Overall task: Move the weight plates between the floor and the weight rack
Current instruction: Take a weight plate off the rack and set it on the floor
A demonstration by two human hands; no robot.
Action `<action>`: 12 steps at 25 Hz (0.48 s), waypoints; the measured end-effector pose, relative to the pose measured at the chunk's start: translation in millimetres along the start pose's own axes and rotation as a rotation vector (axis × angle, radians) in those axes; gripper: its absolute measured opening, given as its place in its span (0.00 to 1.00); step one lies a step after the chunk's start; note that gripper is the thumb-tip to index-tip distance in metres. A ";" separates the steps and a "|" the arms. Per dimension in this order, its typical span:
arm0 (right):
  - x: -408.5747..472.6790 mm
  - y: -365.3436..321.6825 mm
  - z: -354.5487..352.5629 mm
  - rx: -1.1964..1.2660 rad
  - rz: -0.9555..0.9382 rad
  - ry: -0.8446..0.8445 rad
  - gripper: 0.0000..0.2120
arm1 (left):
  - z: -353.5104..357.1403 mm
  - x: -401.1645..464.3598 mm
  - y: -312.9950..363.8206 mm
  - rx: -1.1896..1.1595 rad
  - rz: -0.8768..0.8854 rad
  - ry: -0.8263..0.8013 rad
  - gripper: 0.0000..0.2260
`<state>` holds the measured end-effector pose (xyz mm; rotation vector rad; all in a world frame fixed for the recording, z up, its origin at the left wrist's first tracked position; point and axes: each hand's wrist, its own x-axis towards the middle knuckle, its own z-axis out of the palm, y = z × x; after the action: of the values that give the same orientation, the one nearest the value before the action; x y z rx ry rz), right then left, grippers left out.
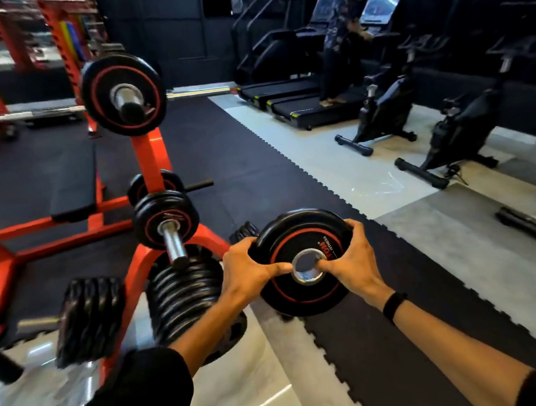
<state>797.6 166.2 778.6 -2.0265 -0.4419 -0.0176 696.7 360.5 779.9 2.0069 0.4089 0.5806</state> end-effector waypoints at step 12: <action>261.4 100.3 -48.3 -0.025 0.111 -0.050 0.44 | 161.6 231.9 13.9 0.011 -0.076 -0.052 0.21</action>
<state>1081.5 161.8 768.3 -2.0767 -0.3613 0.0958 979.6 355.5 778.3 2.0033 0.4550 0.4791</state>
